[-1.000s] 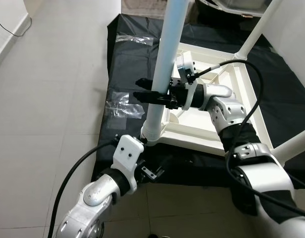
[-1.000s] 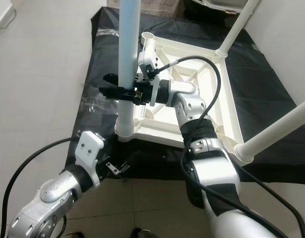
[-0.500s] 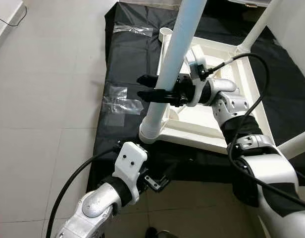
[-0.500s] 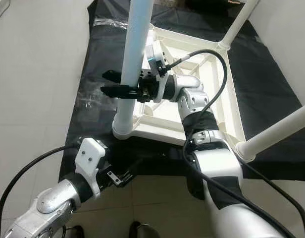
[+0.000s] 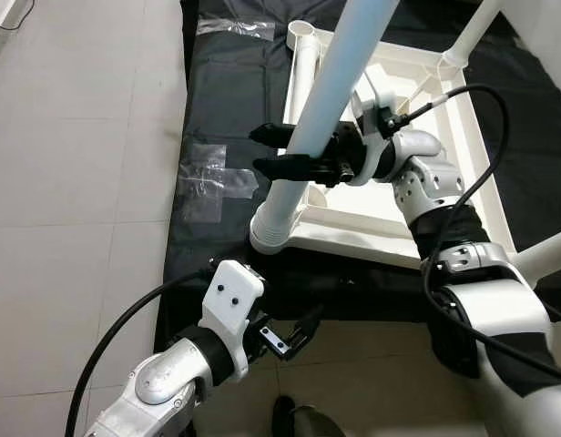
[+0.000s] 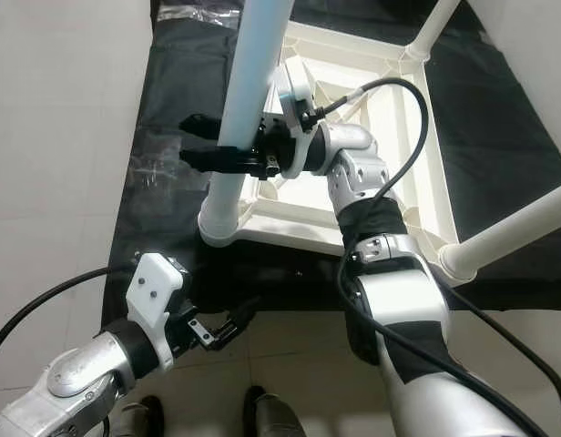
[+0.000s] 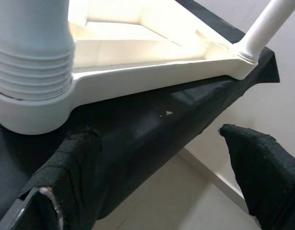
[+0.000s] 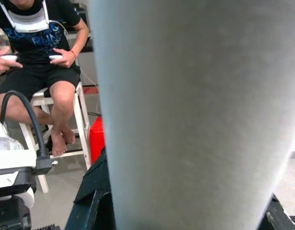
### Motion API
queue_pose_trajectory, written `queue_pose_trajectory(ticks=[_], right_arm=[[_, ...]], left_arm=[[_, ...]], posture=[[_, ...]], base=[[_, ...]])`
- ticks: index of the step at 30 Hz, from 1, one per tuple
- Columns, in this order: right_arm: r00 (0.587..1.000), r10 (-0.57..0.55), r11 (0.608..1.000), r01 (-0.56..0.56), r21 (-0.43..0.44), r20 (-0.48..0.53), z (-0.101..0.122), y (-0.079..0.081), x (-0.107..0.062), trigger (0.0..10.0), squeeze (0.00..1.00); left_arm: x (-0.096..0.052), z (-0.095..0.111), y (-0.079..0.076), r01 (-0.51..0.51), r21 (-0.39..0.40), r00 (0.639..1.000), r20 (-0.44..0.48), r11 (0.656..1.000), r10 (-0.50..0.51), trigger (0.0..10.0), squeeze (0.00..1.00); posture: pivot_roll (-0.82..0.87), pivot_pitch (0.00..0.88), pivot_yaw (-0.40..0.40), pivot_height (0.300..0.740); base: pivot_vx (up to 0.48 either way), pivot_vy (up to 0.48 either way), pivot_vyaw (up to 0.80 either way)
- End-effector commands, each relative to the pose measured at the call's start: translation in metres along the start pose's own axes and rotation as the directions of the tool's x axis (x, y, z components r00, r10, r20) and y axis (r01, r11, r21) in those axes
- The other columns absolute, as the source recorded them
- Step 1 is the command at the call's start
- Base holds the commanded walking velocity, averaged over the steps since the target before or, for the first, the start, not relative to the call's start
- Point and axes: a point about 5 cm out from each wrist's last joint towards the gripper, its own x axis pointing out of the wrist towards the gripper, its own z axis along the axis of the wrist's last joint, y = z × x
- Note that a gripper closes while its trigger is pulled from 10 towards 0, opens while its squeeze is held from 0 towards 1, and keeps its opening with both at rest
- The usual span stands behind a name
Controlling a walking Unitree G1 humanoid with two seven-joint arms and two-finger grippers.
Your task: Building children table
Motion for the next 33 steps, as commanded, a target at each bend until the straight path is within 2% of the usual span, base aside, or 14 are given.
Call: queue_pose_trajectory(ticks=[1, 7, 9, 13, 17, 20, 24, 25, 26, 27, 28, 29, 30, 33], right_arm=[[0.978, 0.039, 0.965, 0.016, 0.263, -0.203, -0.071, 0.018, -0.004, 10.0, 0.00], [0.959, 0.027, 0.964, 0.050, 0.263, -0.282, -0.075, 0.015, -0.004, 10.0, 0.00], [0.935, -0.043, 0.962, 0.133, 0.236, -0.352, -0.082, 0.013, -0.005, 10.0, 0.00], [0.927, -0.066, 0.962, 0.157, 0.223, -0.369, -0.085, 0.013, -0.006, 10.0, 0.00], [0.903, -0.197, 0.944, 0.280, 0.174, -0.382, -0.096, 0.013, -0.007, 10.0, 0.00], [0.903, -0.197, 0.944, 0.280, 0.174, -0.382, -0.096, 0.013, -0.007, 10.0, 0.00], [0.870, -0.305, 0.911, 0.386, 0.149, -0.387, -0.103, 0.014, -0.010, 10.0, 0.00], [0.837, -0.380, 0.878, 0.460, 0.131, -0.394, -0.107, 0.014, -0.012, 10.0, 0.00], [0.837, -0.380, 0.878, 0.460, 0.131, -0.394, -0.107, 0.014, -0.012, 10.0, 0.00], [0.806, -0.443, 0.845, 0.521, 0.117, -0.392, -0.109, 0.014, -0.013, 10.0, 0.00], [0.806, -0.443, 0.845, 0.521, 0.117, -0.392, -0.109, 0.014, -0.013, 10.0, 0.00], [0.757, -0.508, 0.801, 0.591, 0.099, -0.411, -0.113, 0.013, -0.016, 10.0, 0.00], [0.757, -0.508, 0.801, 0.591, 0.099, -0.411, -0.113, 0.013, -0.016, 10.0, 0.00], [0.553, -0.703, 0.606, 0.795, 0.030, -0.447, -0.120, 0.006, -0.025, 10.0, 0.00]], left_arm=[[-0.001, 0.000, -0.006, 0.027, -0.017, 1.000, -0.008, 0.999, -0.027, 10.0, 0.00], [-0.001, 0.000, -0.007, 0.030, -0.018, 0.999, -0.011, 0.999, -0.030, 10.0, 0.00], [-0.001, 0.000, -0.006, 0.026, -0.015, 1.000, -0.015, 1.000, -0.026, 10.0, 0.00], [-0.001, 0.000, -0.005, 0.023, -0.013, 1.000, -0.016, 1.000, -0.024, 10.0, 0.00], [0.003, -0.001, -0.003, 0.020, -0.001, 1.000, -0.014, 1.000, -0.020, 10.0, 0.00], [0.003, -0.001, -0.003, 0.020, -0.001, 1.000, -0.014, 1.000, -0.020, 10.0, 0.00], [0.006, -0.001, 0.000, 0.016, 0.003, 1.000, -0.008, 1.000, -0.016, 10.0, 0.00], [0.008, -0.001, 0.001, 0.012, 0.007, 1.000, -0.004, 1.000, -0.012, 10.0, 0.00], [0.008, -0.001, 0.001, 0.012, 0.007, 1.000, -0.004, 1.000, -0.012, 10.0, 0.00], [0.009, -0.001, 0.003, 0.007, 0.010, 1.000, -0.001, 1.000, -0.007, 10.0, 0.00], [0.009, -0.001, 0.003, 0.007, 0.010, 1.000, -0.001, 1.000, -0.007, 10.0, 0.00], [0.010, -0.001, 0.004, 0.005, 0.013, 1.000, 0.000, 1.000, -0.005, 10.0, 0.00], [0.010, -0.001, 0.004, 0.005, 0.013, 1.000, 0.000, 1.000, -0.005, 10.0, 0.00], [0.013, -0.002, 0.005, 0.003, 0.018, 1.000, 0.005, 1.000, -0.003, 10.0, 0.00]], posture=[[0.17, 0.427, -0.149, 0.740], [0.16, 0.432, -0.153, 0.740], [0.15, 0.427, -0.155, 0.740], [0.15, 0.426, -0.158, 0.740], [0.14, 0.406, -0.157, 0.740], [0.14, 0.406, -0.157, 0.740], [0.13, 0.386, -0.157, 0.740], [0.13, 0.378, -0.158, 0.740], [0.13, 0.378, -0.158, 0.740], [0.13, 0.372, -0.157, 0.740], [0.13, 0.372, -0.157, 0.740], [0.13, 0.365, -0.156, 0.740], [0.13, 0.365, -0.156, 0.740], [0.12, 0.349, -0.156, 0.740]], base=[[0.000, 0.000, 0.00], [0.000, 0.000, 0.00], [0.000, 0.000, 0.00], [0.000, 0.000, 0.00], [0.000, 0.000, 0.00], [0.000, 0.000, 0.00], [0.000, 0.000, 0.00], [0.000, 0.000, 0.00], [0.000, 0.000, 0.00], [0.000, 0.000, 0.00], [0.000, 0.000, 0.00], [0.000, 0.000, 0.00], [0.000, 0.000, 0.00], [0.000, 0.000, 0.00]])
